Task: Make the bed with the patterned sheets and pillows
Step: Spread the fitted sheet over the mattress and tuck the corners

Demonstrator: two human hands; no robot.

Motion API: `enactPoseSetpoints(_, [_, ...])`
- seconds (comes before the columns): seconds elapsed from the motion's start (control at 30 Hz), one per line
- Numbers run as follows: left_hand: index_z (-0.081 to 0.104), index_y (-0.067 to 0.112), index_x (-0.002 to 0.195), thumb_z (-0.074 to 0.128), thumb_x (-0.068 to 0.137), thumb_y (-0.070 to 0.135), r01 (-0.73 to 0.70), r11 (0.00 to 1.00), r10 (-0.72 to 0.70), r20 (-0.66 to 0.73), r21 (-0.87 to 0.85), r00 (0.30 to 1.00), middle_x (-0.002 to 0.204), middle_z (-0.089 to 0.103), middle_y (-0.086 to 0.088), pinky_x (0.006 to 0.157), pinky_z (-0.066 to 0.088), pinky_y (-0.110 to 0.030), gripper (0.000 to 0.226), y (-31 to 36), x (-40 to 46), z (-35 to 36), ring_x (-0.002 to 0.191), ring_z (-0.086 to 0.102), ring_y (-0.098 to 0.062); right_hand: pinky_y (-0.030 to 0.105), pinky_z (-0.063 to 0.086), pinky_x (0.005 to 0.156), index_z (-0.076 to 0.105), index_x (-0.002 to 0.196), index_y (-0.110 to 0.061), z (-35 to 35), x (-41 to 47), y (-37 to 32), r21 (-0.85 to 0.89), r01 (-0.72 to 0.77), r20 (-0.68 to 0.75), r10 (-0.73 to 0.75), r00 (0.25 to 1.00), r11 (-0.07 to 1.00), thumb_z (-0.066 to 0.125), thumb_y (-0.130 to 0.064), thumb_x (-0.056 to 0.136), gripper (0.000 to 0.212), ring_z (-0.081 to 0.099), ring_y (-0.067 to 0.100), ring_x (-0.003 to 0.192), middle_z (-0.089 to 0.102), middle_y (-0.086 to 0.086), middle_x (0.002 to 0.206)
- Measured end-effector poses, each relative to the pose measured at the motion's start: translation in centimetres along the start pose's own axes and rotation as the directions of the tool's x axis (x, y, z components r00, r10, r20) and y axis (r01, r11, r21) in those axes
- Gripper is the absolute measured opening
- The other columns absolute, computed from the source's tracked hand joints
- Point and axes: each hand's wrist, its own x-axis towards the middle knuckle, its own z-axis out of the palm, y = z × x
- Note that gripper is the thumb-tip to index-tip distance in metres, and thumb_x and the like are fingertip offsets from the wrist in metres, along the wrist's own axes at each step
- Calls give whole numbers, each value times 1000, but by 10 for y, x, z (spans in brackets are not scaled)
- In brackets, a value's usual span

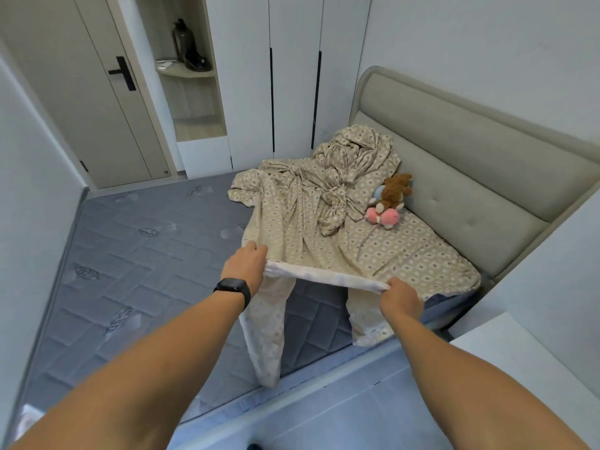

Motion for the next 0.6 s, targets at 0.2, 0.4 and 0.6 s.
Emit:
enactPoseSetpoints(0.2, [43, 19, 90, 41, 89, -2, -79, 993, 58, 218, 91, 974, 78, 48, -4, 60, 38, -34, 21, 5, -57, 23, 72, 51, -32, 38, 46, 69, 60, 96, -15, 25, -41, 14, 116, 107, 211, -130, 969, 987, 49, -23, 100, 13, 59, 33, 92, 61, 9, 103])
enactPoseSetpoints(0.4, [64, 14, 93, 45, 95, 4, -19, 962, -76, 333, 273, 940, 87, 66, -8, 66, 51, -36, 22, -41, -90, 39, 72, 58, -29, 33, 36, 72, 62, 110, -20, 74, -110, 23, 130, 193, 586, -233, 776, 972, 43, -30, 103, 23, 55, 25, 88, 60, 7, 108])
enactPoseSetpoints(0.6, [65, 17, 104, 44, 96, 4, -3, 952, -93, 302, 305, 949, 97, 69, -7, 71, 53, -37, 26, -96, -110, 39, 85, 67, -29, 33, 41, 74, 63, 116, -16, 72, -144, -23, 46, 361, 458, -341, 821, 931, 51, -19, 99, 21, 60, 33, 109, 63, 9, 119])
